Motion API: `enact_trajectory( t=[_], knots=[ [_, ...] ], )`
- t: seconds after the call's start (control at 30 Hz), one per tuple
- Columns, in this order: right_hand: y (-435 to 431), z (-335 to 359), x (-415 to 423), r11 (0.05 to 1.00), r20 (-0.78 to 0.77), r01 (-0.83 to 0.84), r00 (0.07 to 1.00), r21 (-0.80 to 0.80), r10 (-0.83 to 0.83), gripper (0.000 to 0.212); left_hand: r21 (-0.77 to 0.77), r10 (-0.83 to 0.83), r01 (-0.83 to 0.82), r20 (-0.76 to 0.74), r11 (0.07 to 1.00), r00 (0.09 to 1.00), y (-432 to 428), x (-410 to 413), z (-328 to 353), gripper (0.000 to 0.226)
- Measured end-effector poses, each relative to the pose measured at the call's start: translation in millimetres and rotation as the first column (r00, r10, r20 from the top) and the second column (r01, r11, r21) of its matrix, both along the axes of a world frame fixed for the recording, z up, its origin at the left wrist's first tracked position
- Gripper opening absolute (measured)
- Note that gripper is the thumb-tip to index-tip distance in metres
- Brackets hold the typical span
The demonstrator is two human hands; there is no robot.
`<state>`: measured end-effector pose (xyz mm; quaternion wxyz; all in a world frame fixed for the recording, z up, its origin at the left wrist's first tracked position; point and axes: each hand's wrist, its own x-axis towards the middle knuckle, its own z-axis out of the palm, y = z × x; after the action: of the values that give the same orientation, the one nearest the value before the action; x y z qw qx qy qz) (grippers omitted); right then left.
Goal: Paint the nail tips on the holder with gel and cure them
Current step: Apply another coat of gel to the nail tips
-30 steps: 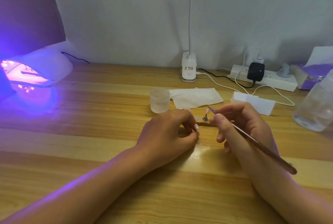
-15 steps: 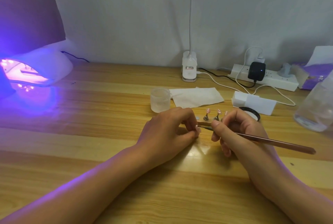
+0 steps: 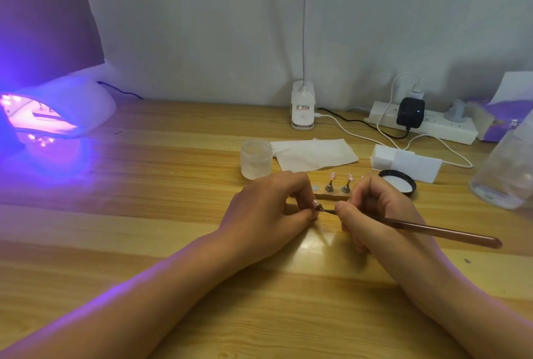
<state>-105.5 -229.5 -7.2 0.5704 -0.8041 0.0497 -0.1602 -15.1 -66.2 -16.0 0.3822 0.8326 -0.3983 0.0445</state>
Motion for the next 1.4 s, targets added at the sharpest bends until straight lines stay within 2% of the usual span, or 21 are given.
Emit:
enact_trajectory(
  t=[0.13,0.23,0.33,0.5,0.7,0.83,0.93,1.0,1.07,1.17,1.27,1.33,1.4],
  knots=[
    [-1,0,-1,1.000,0.016,0.003,1.000,0.029,-0.003,0.013,0.004,-0.006,0.006,0.002,1.000,1.000,0,0,-1,0.009],
    [0,1,-2,0.988,0.052,0.023,0.998,0.150,-0.031,0.022,0.002,0.006,-0.006,-0.003,1.000,1.000,0,0,-2,0.008],
    [0,2,-3,0.967,0.067,0.043,0.996,0.252,-0.062,0.020,0.021,0.015,-0.015,-0.001,1.000,1.000,0,0,-3,0.010],
    [0,1,-2,0.971,0.060,0.065,0.995,0.232,-0.081,0.028,0.009,0.030,-0.030,-0.004,1.000,1.000,0,-1,-3,0.011],
    [0,3,-1,0.979,0.077,0.057,0.994,0.198,-0.073,0.022,-0.040,0.034,-0.034,0.004,0.999,0.999,-1,-2,-3,0.011],
    [0,4,-2,0.966,0.074,0.035,0.996,0.255,-0.055,0.025,-0.068,0.071,-0.067,0.057,0.995,0.996,0,-2,-2,0.020],
    [-3,3,-3,0.941,0.097,-0.009,0.995,0.337,-0.026,0.009,-0.163,0.110,-0.084,0.157,0.983,0.981,0,-8,2,0.020],
    [-4,2,-4,0.936,0.099,-0.009,0.995,0.353,-0.028,0.016,-0.295,0.185,-0.122,0.193,0.947,0.964,0,-7,6,0.020],
    [-3,2,-5,0.936,0.103,-0.009,0.994,0.352,-0.029,0.017,-0.390,0.319,-0.233,0.172,0.891,0.932,3,2,6,0.029],
    [2,1,-7,0.962,0.179,-0.010,0.983,0.271,-0.040,0.015,-0.334,0.464,-0.436,0.006,0.836,0.886,10,22,3,0.056],
    [9,1,-9,0.998,0.276,0.058,0.959,0.040,-0.066,0.011,-0.195,0.447,-0.477,-0.179,0.857,0.877,14,35,-3,0.078],
    [13,2,-10,0.990,0.307,0.104,0.949,-0.098,-0.069,0.015,-0.168,0.407,-0.450,-0.239,0.877,0.882,14,39,-7,0.075],
    [14,4,-11,0.973,0.332,0.137,0.941,-0.185,-0.069,0.017,-0.170,0.395,-0.434,-0.221,0.885,0.892,15,40,-8,0.068]
  ],
)
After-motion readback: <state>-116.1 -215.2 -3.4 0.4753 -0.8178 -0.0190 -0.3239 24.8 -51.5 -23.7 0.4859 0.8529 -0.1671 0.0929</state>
